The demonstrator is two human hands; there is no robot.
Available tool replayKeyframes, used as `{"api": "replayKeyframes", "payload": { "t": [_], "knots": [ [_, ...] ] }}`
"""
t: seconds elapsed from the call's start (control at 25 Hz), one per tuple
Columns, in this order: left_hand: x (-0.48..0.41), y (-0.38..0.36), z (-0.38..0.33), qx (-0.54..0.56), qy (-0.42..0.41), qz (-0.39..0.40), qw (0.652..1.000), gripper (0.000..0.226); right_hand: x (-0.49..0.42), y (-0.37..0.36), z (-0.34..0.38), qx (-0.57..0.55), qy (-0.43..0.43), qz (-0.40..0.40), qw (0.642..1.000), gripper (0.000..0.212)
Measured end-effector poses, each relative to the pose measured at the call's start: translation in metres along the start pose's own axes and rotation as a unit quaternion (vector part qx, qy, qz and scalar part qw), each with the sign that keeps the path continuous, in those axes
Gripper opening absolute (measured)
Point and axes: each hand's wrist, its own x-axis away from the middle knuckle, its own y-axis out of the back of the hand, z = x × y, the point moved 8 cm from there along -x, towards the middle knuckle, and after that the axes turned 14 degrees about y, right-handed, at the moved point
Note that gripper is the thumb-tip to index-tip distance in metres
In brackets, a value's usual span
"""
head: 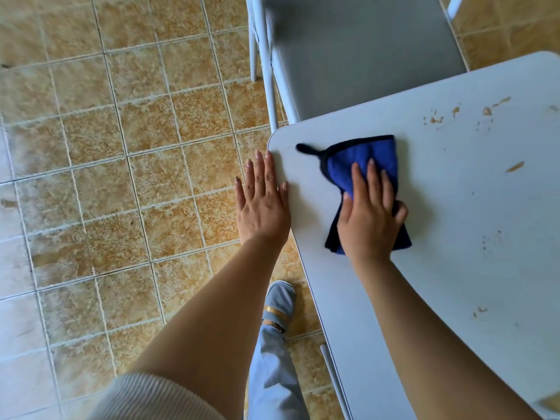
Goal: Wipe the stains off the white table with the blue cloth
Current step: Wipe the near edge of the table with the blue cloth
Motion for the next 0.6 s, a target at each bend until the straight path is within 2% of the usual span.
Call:
{"api": "replayKeyframes", "payload": {
  "t": [0.08,0.16,0.28,0.4,0.52,0.6],
  "knots": [
    [0.000,0.001,-0.001,0.005,-0.009,0.005,1.000,0.058,-0.022,0.000,-0.012,-0.026,-0.085,0.003,0.996,0.050],
    [0.000,0.004,0.000,0.009,-0.019,0.006,1.000,0.058,-0.050,-0.005,0.001,-0.056,-0.103,0.021,0.993,0.052],
    [-0.002,0.012,0.008,0.005,-0.013,-0.001,1.000,0.058,-0.066,-0.008,0.052,-0.066,-0.033,0.024,0.997,0.052],
    [0.000,0.018,0.015,-0.006,-0.013,-0.007,1.000,0.058,-0.029,-0.007,0.087,-0.041,0.049,0.012,0.998,0.050],
    [0.005,0.019,0.016,-0.008,-0.027,-0.003,1.000,0.059,0.024,0.002,0.075,-0.015,0.085,0.006,0.996,0.050],
    [0.011,0.017,0.013,-0.017,-0.043,0.003,0.999,0.058,0.048,0.006,0.046,0.014,0.069,0.007,0.998,0.049]
  ]
}}
